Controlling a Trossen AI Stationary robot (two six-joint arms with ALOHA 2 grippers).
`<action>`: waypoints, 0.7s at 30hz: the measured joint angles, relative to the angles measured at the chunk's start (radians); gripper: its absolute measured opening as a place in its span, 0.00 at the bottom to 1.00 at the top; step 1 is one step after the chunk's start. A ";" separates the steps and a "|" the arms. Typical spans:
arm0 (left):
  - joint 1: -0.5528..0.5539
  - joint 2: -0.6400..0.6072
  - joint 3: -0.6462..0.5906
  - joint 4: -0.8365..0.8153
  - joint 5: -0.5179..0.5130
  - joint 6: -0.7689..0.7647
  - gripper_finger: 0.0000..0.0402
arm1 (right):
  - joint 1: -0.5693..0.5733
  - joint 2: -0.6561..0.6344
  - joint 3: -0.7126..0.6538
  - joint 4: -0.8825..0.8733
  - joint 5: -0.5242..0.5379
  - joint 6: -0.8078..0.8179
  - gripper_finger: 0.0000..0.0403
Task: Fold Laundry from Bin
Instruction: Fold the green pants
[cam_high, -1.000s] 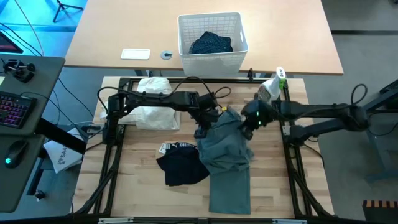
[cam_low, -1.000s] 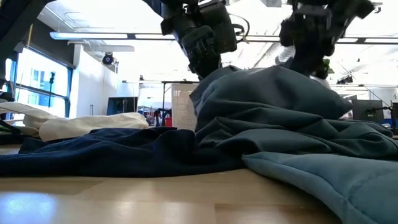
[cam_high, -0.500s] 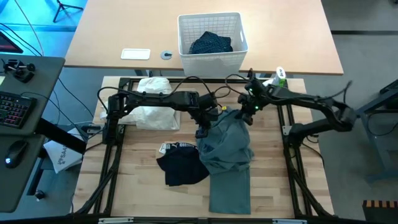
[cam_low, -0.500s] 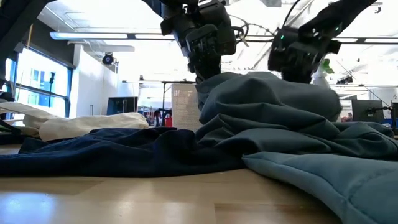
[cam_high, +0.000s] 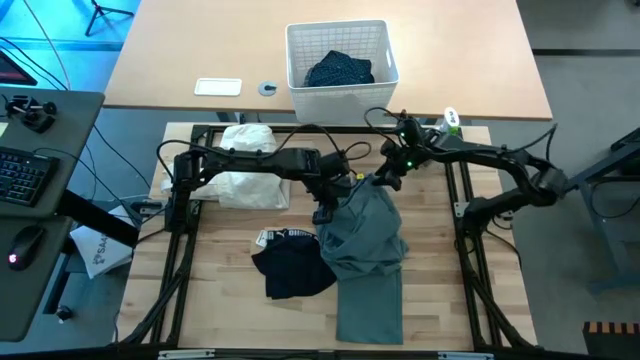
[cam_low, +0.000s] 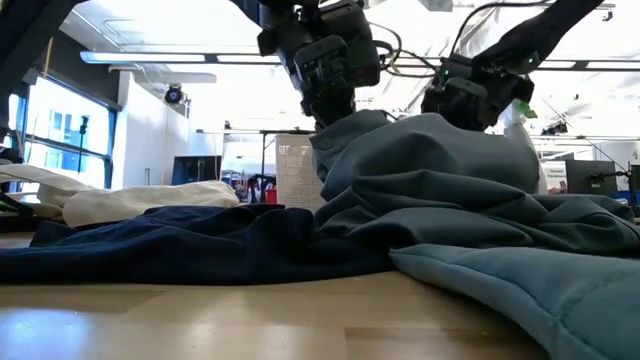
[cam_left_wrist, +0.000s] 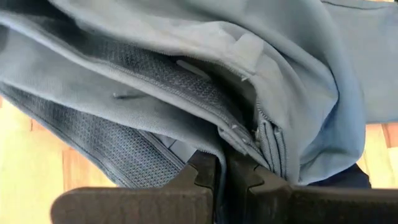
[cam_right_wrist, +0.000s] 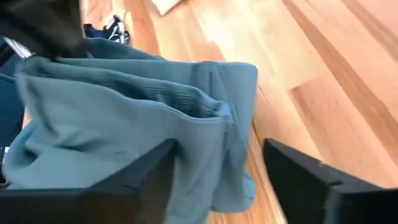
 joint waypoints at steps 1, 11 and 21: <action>-0.002 0.000 0.000 0.000 0.000 0.008 0.00 | -0.003 0.013 0.000 0.005 0.000 0.007 0.61; -0.004 0.000 0.000 -0.025 0.000 0.056 0.00 | -0.005 0.253 0.001 0.136 -0.285 0.001 0.89; 0.000 0.000 0.000 -0.059 -0.025 0.048 0.00 | 0.025 0.315 0.000 0.201 -0.394 0.024 0.38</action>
